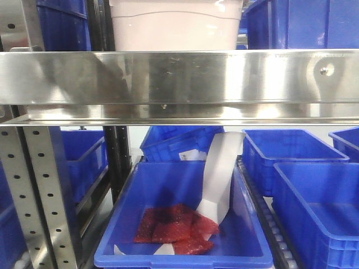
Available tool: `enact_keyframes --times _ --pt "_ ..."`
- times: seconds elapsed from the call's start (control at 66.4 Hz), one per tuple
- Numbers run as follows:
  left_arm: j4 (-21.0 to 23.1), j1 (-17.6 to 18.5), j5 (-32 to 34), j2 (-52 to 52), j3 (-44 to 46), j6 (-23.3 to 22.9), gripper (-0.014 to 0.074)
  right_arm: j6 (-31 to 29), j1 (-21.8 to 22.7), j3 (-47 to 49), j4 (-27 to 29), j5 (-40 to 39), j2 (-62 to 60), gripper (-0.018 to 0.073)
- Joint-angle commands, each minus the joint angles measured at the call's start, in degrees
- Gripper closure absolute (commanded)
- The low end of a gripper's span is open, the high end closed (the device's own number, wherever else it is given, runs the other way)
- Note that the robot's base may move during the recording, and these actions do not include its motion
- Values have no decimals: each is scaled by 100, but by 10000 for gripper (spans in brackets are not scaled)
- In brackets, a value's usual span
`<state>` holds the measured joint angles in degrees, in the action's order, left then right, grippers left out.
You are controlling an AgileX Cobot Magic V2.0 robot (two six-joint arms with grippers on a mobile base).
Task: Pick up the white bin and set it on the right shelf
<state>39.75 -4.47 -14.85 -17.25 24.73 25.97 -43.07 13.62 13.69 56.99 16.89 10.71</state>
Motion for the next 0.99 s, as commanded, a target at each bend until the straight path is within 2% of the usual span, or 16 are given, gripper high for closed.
enact_keyframes --times 0.0,0.09,0.151,0.181,0.211,0.331,0.377,0.437,0.512,0.633,0.708,0.798,0.979 --pt "141 58 338 -31 171 -44 713 -33 15 -18 -334 -389 66 503" --pt "141 58 338 -31 171 -44 713 252 -14 -62 -1200 -373 66 503" --pt "141 58 338 -31 171 -44 713 772 -93 -62 -1813 -345 66 503" --pt "141 58 338 -31 171 -44 713 1209 -159 -62 -2083 -332 66 503" --pt "141 58 338 -31 171 -44 713 2059 -302 -78 -2535 -332 66 503" --pt "141 58 338 -31 171 -44 713 3968 -847 -292 -3986 -516 66 503" --pt "141 58 338 -31 171 -44 713 4509 -1074 -449 -4526 -825 66 503" --pt "141 58 338 -31 171 -44 713 4942 -1297 -685 -5116 -1290 55 503" --pt "141 58 338 -31 171 -44 713 4973 -1385 -926 -5549 -1879 -2 503" --pt "141 58 338 -31 171 -44 713 4917 -1359 -1333 -5576 -2587 -268 503" --pt "141 58 338 -31 171 -44 713 4642 -1298 -1538 -5576 -2590 -567 503" --pt "141 58 338 -31 171 -44 713 4207 -1240 -1528 -5576 -2176 -1084 503" --pt "141 58 325 -31 163 -44 713 4194 -1213 -1528 -5568 -2068 -1234 503"
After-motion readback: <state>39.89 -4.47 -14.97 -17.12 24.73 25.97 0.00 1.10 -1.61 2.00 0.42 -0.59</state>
